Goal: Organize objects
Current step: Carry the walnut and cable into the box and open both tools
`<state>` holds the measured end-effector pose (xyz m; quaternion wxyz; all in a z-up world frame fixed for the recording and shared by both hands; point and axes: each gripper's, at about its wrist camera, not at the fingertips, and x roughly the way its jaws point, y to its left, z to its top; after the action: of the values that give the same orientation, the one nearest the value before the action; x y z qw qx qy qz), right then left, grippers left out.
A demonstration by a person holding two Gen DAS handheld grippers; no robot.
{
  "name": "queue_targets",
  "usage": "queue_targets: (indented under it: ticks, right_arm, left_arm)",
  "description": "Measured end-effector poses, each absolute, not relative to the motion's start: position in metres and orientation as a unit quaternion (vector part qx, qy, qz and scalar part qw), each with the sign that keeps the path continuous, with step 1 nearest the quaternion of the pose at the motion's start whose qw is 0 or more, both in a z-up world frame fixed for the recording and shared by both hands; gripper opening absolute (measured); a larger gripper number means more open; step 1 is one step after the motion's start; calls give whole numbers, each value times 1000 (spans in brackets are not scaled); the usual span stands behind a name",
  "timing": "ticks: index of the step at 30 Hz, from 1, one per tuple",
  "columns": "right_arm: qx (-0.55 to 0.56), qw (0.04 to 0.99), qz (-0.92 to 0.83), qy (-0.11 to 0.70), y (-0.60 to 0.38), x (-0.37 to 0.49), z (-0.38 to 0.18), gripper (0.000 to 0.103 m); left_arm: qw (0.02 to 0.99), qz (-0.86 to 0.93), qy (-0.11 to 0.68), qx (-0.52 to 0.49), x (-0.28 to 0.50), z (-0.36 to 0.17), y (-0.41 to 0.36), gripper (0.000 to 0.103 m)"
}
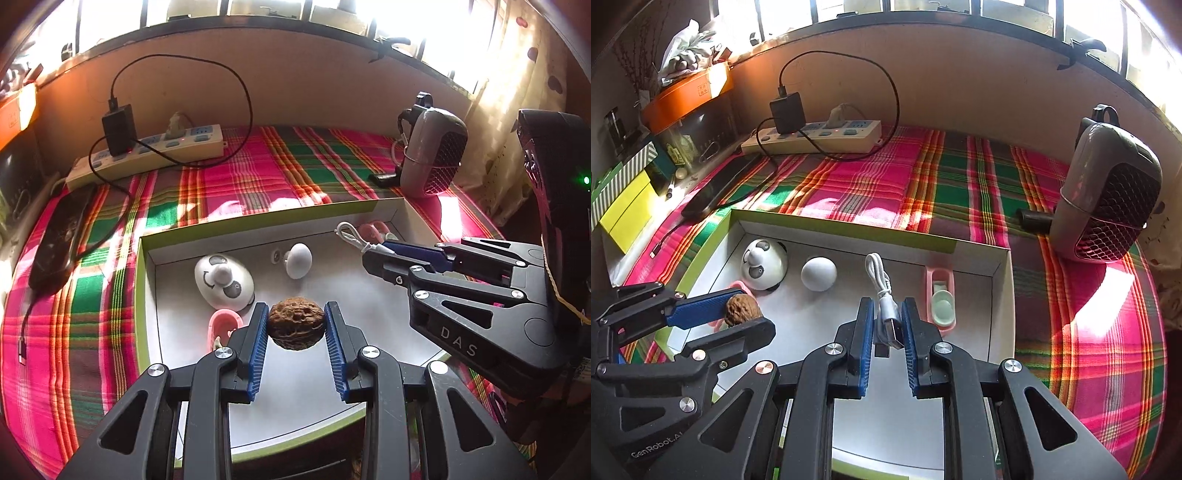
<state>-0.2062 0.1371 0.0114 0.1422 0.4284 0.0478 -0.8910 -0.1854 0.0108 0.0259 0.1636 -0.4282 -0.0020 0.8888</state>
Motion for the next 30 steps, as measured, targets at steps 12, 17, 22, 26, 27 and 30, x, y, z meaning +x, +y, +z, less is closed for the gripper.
queue_targets:
  ticks: [12,17,22,26,27,30]
  right_arm:
    - [441,140,-885,53,134,-222,-2,17]
    - [443,142,-883,57,132,-223,-4,17]
    - [441,144,-884,57,132,-224,-5,17]
    - [441,142,-885,56,132,-224,-5,17]
    - [441,142,-885,55,132,-224,-5,17]
    - [441,141,-885,55,132,-223,-5,17]
  left_arm:
    - [155,883,7,-443,-199,14,15,28]
    - [153,883,7,-443,-201,12,15,28]
    - [154,884,9,-442,-201,11,16,28]
    - [154,884,15,-441,-201,11,17,28]
    - [154,884,15,-441,-201,11,17,28]
    - [154,884,18,-442,-200,11,18,28]
